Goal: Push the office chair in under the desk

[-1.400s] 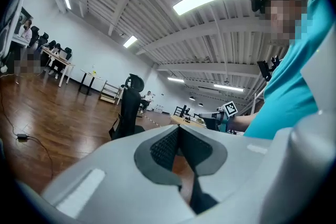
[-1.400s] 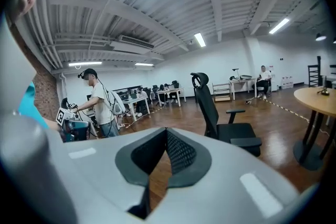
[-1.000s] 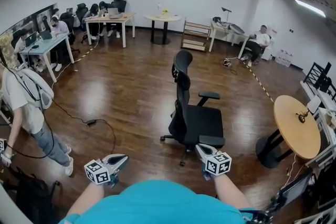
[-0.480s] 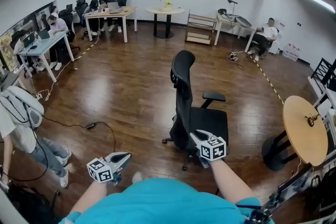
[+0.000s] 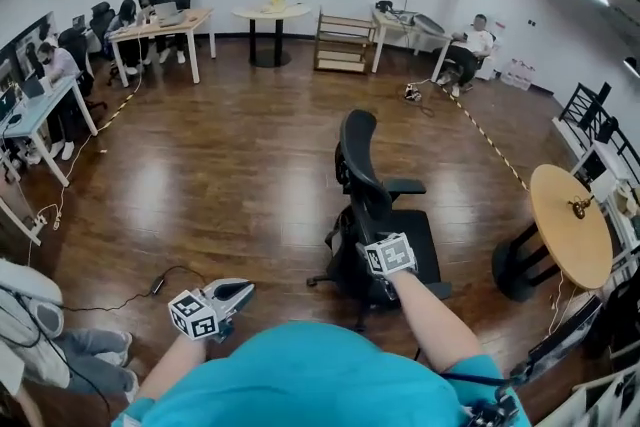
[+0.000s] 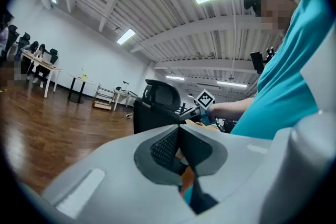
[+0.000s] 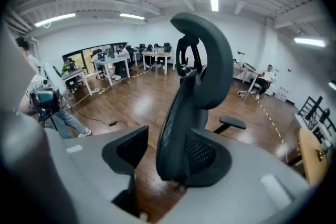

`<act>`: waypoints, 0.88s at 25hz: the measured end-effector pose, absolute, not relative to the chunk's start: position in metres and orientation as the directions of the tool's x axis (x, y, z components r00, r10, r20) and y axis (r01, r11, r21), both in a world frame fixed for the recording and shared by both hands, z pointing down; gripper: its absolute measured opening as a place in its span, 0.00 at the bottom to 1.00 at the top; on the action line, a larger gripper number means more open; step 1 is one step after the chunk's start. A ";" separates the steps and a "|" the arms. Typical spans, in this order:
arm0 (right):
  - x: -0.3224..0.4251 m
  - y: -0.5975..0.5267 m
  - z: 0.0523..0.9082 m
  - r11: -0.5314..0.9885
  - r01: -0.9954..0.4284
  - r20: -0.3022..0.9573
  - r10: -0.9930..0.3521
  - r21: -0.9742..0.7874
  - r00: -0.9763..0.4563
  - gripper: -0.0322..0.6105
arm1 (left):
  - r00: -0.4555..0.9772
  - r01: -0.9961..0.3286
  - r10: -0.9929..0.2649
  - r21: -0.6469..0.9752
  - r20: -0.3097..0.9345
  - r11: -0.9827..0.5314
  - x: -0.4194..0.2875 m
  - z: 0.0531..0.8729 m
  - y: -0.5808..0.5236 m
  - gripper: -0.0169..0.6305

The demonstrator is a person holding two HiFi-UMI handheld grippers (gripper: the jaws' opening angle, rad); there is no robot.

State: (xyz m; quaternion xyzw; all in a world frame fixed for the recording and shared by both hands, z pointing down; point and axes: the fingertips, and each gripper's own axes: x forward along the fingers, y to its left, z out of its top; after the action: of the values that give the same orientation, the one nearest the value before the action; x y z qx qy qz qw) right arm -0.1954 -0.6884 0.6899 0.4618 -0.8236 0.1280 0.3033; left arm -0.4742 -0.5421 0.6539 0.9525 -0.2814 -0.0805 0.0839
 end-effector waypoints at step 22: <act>-0.239 -0.821 0.795 0.322 -0.946 0.833 -0.535 0.043 -0.144 0.52 | 0.867 -0.448 -0.486 0.258 -0.107 -0.856 -0.575 0.677 -0.693 0.03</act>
State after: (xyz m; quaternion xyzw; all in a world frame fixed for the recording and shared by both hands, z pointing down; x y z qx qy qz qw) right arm -0.2395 -0.8212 0.7946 0.5210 -0.7104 0.2597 0.3955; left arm -0.5753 -0.6932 0.6767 0.9596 -0.2434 -0.0844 0.1132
